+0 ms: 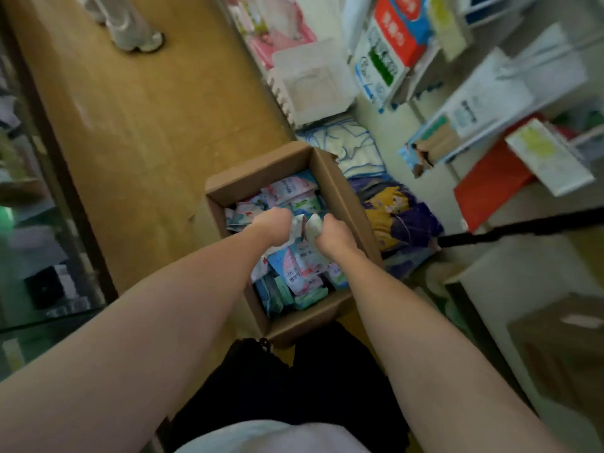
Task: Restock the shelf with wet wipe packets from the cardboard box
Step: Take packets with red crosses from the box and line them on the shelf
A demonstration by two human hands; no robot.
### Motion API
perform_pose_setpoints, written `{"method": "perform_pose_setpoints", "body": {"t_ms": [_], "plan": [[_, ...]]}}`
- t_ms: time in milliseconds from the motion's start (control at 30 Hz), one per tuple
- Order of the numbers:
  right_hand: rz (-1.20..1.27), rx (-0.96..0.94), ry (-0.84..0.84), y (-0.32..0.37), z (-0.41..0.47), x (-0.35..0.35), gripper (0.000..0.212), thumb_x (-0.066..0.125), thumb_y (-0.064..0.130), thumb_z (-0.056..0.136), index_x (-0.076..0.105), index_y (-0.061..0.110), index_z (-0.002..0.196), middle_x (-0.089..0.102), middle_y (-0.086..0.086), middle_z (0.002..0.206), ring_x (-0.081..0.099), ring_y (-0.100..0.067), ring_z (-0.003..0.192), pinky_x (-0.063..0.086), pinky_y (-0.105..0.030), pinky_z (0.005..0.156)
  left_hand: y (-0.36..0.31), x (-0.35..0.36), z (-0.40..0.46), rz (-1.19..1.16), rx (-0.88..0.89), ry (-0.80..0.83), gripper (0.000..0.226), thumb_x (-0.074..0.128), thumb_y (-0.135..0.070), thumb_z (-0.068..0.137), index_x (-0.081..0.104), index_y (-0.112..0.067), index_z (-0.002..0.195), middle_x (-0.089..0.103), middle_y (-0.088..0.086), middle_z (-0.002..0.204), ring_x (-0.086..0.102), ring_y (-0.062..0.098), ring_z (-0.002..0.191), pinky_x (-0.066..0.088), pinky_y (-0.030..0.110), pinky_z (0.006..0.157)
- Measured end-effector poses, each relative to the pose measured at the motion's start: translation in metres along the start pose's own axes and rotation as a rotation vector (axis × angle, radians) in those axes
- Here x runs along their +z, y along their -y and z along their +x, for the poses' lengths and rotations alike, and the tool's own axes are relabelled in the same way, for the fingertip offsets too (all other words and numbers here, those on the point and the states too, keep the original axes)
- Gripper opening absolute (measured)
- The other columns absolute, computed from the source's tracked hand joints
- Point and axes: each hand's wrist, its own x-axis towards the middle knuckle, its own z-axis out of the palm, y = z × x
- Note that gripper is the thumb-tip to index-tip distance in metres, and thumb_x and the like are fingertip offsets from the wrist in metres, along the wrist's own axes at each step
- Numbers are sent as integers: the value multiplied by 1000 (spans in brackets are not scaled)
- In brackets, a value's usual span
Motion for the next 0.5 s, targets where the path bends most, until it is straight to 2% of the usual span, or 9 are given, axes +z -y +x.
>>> {"method": "perform_pose_setpoints", "body": {"t_ms": [33, 100, 200, 267, 333, 400, 500], "plan": [[17, 32, -24, -4, -12, -4, 29, 53, 16, 97, 48, 6, 124, 58, -18, 122, 59, -37, 109, 52, -42, 84, -4, -5, -7, 15, 33, 0, 15, 47, 0, 93, 44, -10, 81, 57, 13, 94, 54, 26, 75, 46, 39, 64], [58, 63, -86, -14, -38, -13, 29, 54, 17, 97, 49, 7, 123, 59, -17, 121, 59, -36, 109, 52, -44, 86, -18, -16, -18, 50, 99, -20, 8, 47, -2, 93, 47, -8, 89, 55, 12, 98, 56, 28, 84, 47, 40, 68], [106, 101, -209, -31, -77, -23, 27, 53, 21, 96, 51, 8, 119, 61, -16, 118, 60, -36, 106, 51, -41, 82, -47, -29, -36, 90, 207, -101, 4, 48, -4, 93, 50, -8, 94, 58, 12, 104, 59, 32, 99, 46, 40, 71], [144, 136, -287, -45, -103, -28, 25, 53, 19, 95, 53, 9, 118, 63, -15, 117, 61, -34, 101, 52, -40, 77, -73, -33, -48, 120, 265, -148, 11, 49, -6, 93, 56, -5, 102, 60, 12, 105, 60, 32, 100, 45, 39, 70], [168, 187, -344, -62, -132, -35, 33, 53, 17, 94, 51, 10, 127, 62, -14, 119, 61, -35, 106, 51, -41, 79, -101, -35, -59, 158, 323, -181, 20, 48, -7, 94, 58, -6, 111, 61, 11, 109, 61, 32, 99, 46, 39, 70], [181, 245, -401, -83, -162, -42, 34, 54, 15, 93, 50, 9, 126, 61, -16, 120, 59, -36, 109, 49, -40, 82, -128, -34, -69, 190, 394, -196, 24, 46, -6, 94, 57, -9, 116, 61, 11, 113, 60, 31, 98, 48, 41, 72], [266, 329, -515, -116, -207, -51, 29, 56, 14, 90, 51, 9, 118, 61, -15, 115, 60, -35, 105, 52, -42, 84, -173, -37, -93, 255, 519, -242, 21, 47, -6, 92, 57, -10, 110, 61, 11, 115, 59, 31, 102, 51, 44, 80]]}}
